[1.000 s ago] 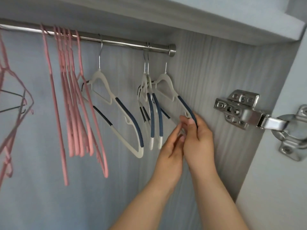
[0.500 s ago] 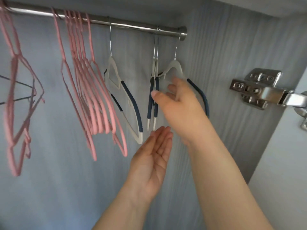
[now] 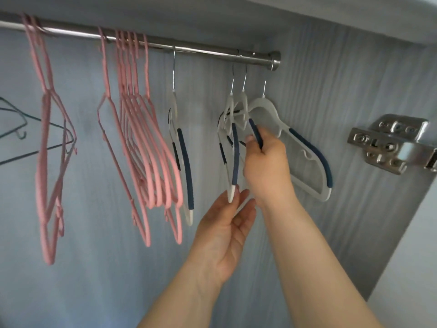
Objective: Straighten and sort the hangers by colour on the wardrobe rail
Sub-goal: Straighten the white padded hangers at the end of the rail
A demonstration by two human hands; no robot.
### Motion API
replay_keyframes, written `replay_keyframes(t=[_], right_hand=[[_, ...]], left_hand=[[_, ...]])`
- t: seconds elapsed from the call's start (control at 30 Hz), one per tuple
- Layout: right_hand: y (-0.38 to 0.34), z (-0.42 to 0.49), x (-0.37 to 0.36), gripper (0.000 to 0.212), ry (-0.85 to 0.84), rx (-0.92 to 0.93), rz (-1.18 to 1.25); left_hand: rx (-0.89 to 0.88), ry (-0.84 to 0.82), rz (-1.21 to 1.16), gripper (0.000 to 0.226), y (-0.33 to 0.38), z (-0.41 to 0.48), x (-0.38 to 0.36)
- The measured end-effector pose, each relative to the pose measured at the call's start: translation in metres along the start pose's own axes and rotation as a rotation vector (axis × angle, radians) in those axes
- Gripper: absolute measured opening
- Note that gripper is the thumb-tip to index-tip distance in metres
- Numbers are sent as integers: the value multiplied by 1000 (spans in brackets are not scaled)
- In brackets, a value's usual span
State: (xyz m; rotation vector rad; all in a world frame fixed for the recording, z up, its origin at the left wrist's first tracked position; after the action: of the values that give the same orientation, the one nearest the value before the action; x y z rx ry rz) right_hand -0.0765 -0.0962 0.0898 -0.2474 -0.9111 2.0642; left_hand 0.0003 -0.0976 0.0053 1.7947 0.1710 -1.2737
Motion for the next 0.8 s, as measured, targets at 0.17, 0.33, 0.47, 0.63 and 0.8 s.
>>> replay_keyframes(t=[0.17, 0.33, 0.47, 0.63, 0.8], right_hand=[[6, 9, 1, 26, 7, 18, -14], [4, 28, 2, 26, -12, -18, -29], [20, 24, -2, 21, -80, -129, -81], [54, -24, 5, 27, -150, -183, -75], [80, -87, 33, 27, -188, -223, -64]], left_hand=[[-68, 14, 61, 40, 9, 5, -5], [-17, 3, 116, 33, 1, 12, -6], [16, 58, 138, 46, -6, 18, 7], [-24, 188, 374, 43, -7, 25, 44], [-90, 386, 840, 64, -1, 27, 90]])
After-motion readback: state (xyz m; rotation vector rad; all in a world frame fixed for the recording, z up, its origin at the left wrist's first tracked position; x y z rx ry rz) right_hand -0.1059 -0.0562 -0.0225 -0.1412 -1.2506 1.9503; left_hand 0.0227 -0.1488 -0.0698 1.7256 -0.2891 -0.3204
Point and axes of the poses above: each hand's wrist, its own z-axis towards the middle knuckle, its own x-axis out of the back of the hand, y = z × x, the point moved 2 cm from there along z, towards the middle knuckle, and after that the axes turned 8 degrees about x, right-handed, at the moved point
